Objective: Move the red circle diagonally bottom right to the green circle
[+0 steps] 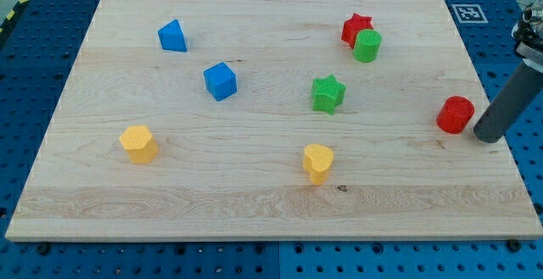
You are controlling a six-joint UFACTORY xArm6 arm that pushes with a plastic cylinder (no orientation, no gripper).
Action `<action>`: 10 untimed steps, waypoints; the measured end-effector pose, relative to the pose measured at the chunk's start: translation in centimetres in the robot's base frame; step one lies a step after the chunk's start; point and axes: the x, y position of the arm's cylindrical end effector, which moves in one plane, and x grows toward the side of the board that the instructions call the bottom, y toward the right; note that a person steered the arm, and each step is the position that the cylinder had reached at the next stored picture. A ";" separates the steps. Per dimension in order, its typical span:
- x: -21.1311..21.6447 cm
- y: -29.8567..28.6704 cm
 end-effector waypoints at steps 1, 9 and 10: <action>0.0 0.0; -2.3 -4.2; -2.6 -4.2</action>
